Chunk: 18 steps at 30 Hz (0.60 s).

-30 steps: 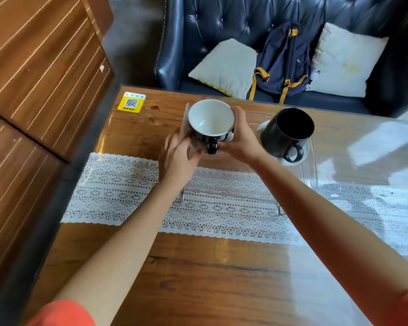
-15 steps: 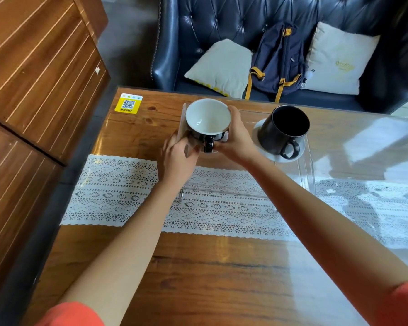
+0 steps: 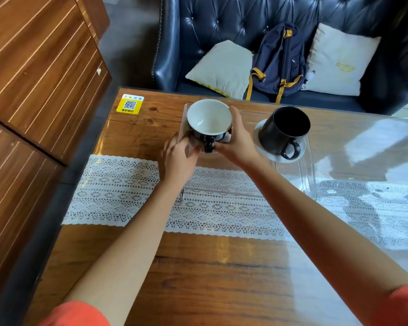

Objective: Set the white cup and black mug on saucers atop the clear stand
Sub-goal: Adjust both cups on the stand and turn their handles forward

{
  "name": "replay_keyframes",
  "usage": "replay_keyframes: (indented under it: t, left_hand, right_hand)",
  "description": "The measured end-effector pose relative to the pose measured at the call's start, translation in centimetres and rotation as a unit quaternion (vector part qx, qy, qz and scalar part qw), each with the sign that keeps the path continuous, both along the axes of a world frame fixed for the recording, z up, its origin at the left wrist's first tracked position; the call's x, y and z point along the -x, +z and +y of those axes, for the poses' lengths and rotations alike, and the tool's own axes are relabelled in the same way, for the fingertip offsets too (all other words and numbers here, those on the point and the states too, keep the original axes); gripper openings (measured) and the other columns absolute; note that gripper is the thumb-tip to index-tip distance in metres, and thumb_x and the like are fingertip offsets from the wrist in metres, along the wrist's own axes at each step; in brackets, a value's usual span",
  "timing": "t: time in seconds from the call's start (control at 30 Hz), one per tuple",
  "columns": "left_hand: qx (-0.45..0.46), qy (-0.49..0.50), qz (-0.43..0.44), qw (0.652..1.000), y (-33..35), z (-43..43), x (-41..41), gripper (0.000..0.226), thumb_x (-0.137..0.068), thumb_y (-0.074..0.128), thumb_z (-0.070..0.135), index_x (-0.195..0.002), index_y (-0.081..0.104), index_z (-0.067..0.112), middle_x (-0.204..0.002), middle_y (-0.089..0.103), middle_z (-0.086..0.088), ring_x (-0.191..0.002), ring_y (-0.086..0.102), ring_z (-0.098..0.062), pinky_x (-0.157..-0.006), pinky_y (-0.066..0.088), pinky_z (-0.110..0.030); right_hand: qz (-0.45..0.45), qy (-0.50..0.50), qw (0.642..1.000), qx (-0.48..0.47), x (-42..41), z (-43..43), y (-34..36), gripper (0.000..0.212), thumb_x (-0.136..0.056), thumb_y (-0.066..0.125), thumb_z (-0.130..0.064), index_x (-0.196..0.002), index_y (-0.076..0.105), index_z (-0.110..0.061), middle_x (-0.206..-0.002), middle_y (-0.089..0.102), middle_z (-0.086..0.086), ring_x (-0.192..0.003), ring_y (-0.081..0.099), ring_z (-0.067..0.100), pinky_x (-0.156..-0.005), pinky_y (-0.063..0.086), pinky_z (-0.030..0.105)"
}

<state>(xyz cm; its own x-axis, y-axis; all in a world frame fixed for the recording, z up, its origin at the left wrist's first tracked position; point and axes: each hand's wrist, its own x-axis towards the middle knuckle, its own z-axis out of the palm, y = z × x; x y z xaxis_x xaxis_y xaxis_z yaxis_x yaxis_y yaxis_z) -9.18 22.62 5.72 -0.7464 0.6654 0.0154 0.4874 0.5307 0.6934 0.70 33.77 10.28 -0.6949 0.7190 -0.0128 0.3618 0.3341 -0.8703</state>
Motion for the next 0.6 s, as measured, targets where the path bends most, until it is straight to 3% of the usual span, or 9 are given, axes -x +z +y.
replay_keyframes:
  t: [0.1, 0.23, 0.43, 0.6]
  left_hand:
    - [-0.009, 0.003, -0.004, 1.000, 0.3, 0.0, -0.2, 0.027, -0.088, 0.055, 0.036, -0.099, 0.065, 0.013, -0.131, 0.057, -0.007, -0.127, 0.041, -0.029, -0.101, 0.037, -0.047]
    - [0.005, 0.002, -0.007, 1.000, 0.4, 0.1, -0.1, 0.031, -0.088, 0.055, 0.037, -0.105, 0.065, 0.013, -0.130, 0.058, -0.008, -0.126, 0.042, -0.030, -0.100, 0.037, -0.048]
    - [0.005, 0.020, 0.001, 1.000, 0.1, 0.2, 0.0, 0.030, -0.087, 0.055, 0.039, -0.101, 0.064, 0.015, -0.112, 0.063, -0.013, -0.116, 0.048, -0.033, -0.089, 0.043, -0.044]
    - [-0.006, 0.005, -0.006, 1.000, -0.2, 0.2, 0.2, 0.036, -0.090, 0.049, 0.041, -0.112, 0.061, 0.016, -0.128, 0.058, -0.011, -0.128, 0.041, -0.030, -0.100, 0.039, -0.045]
  right_hand:
    - [0.007, 0.002, 1.000, 0.002, -0.4, -0.1, -0.1, 0.097, -0.065, 0.077, -0.008, -0.144, 0.022, -0.013, -0.127, 0.046, -0.004, -0.119, 0.049, 0.019, -0.091, 0.043, 0.026]
    - [0.031, -0.007, 0.999, 0.038, -0.6, -0.6, -0.6, 0.087, -0.069, 0.074, -0.007, -0.140, 0.026, -0.017, -0.127, 0.050, 0.000, -0.120, 0.054, 0.024, -0.098, 0.049, 0.044]
    - [0.022, -0.004, 1.000, 0.006, -0.7, -0.3, -1.0, 0.085, -0.071, 0.071, -0.011, -0.142, 0.025, -0.014, -0.126, 0.048, -0.005, -0.121, 0.052, 0.024, -0.100, 0.047, 0.046]
    - [0.044, 0.019, 0.999, -0.009, -1.1, -0.5, 0.3, 0.071, -0.073, 0.067, -0.001, -0.135, 0.033, -0.007, -0.121, 0.048, 0.000, -0.118, 0.051, 0.025, -0.101, 0.045, 0.049]
